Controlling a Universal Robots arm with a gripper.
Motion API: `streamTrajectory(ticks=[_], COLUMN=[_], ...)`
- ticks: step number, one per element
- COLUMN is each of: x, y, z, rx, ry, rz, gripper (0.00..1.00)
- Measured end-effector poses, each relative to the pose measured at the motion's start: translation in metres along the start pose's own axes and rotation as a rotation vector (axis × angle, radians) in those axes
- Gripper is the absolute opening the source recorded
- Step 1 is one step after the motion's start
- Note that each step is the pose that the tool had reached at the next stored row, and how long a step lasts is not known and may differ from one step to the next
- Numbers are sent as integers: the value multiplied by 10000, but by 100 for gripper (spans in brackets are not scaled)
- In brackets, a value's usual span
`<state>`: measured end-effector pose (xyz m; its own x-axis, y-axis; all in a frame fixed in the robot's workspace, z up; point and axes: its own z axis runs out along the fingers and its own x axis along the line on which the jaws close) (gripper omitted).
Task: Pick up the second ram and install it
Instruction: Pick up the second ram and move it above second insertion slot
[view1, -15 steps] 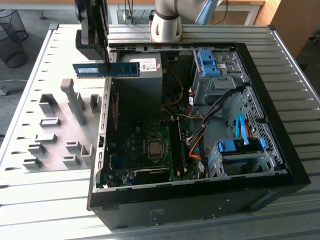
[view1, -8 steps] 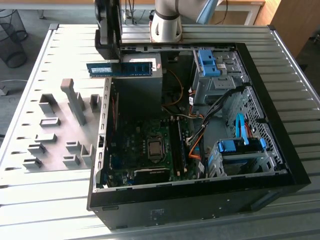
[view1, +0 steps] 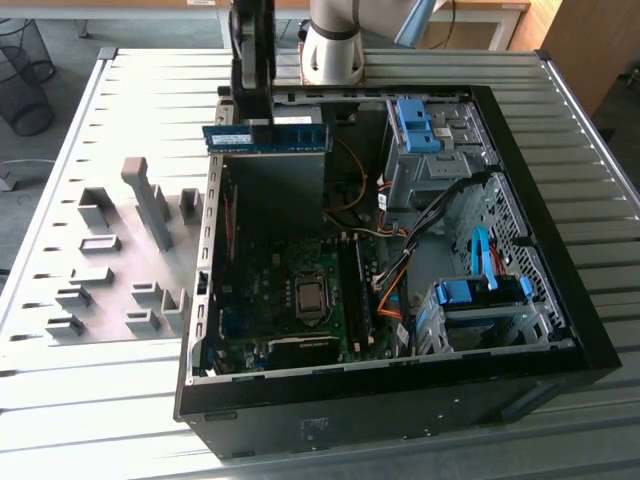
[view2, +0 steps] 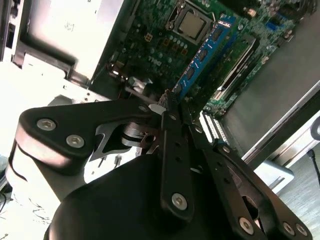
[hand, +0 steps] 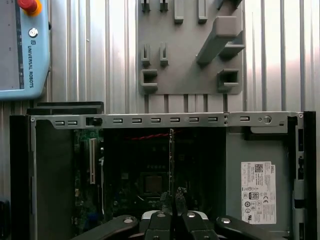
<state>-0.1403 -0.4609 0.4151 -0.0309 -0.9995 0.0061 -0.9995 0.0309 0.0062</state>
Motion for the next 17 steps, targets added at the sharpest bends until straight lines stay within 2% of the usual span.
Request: streamTrajectory(ticks=[10,17], x=[-9,-10], y=[-312,-332], z=[2,2], rx=[0,0], ry=[-1,0], rz=[0,1], gripper=[14,14])
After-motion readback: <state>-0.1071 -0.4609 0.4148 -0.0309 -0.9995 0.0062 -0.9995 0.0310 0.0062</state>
